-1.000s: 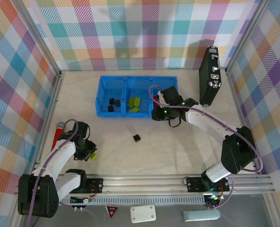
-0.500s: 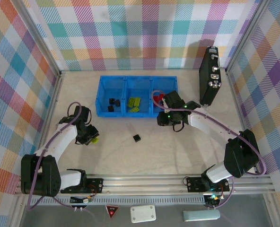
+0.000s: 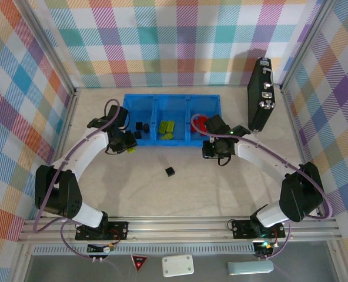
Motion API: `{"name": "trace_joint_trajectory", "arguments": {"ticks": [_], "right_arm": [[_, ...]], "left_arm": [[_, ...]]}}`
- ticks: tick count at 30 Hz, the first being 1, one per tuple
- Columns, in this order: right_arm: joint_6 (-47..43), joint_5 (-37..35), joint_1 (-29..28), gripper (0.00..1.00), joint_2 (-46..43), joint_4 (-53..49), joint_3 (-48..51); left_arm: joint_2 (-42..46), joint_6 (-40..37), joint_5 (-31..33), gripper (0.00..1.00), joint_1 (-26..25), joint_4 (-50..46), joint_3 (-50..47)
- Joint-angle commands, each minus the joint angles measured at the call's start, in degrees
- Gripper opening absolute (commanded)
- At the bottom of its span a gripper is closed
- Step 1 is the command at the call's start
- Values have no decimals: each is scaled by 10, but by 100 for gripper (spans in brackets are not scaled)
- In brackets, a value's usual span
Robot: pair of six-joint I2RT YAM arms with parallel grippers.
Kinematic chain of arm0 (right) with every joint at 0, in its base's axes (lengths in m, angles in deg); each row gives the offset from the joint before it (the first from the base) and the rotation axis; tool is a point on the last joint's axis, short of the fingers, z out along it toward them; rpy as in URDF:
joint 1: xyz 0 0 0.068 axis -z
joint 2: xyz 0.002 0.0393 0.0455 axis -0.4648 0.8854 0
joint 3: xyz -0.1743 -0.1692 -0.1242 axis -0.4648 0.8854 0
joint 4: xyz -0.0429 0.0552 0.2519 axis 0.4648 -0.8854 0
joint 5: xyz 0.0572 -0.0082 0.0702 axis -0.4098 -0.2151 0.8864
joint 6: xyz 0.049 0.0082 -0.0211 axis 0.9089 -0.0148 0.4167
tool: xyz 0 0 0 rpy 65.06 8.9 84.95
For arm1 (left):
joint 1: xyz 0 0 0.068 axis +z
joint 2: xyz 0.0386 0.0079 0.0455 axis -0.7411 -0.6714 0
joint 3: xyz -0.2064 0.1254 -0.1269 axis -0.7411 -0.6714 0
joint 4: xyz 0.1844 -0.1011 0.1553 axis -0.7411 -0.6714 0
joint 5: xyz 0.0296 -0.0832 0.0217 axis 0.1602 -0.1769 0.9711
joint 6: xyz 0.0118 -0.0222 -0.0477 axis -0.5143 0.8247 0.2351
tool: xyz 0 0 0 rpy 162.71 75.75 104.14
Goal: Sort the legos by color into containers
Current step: Place the lego in the container.
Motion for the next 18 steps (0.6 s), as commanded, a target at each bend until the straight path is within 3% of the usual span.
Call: {"name": "trace_joint_trajectory", "arguments": {"ticks": [1, 18], "right_arm": [[22, -39, 2, 30, -28, -34, 2], [35, -55, 46, 31, -84, -62, 24]], "left_arm": [[-26, -20, 6, 28, -27, -22, 50], [-204, -29, -40, 28, -129, 14, 261]]}}
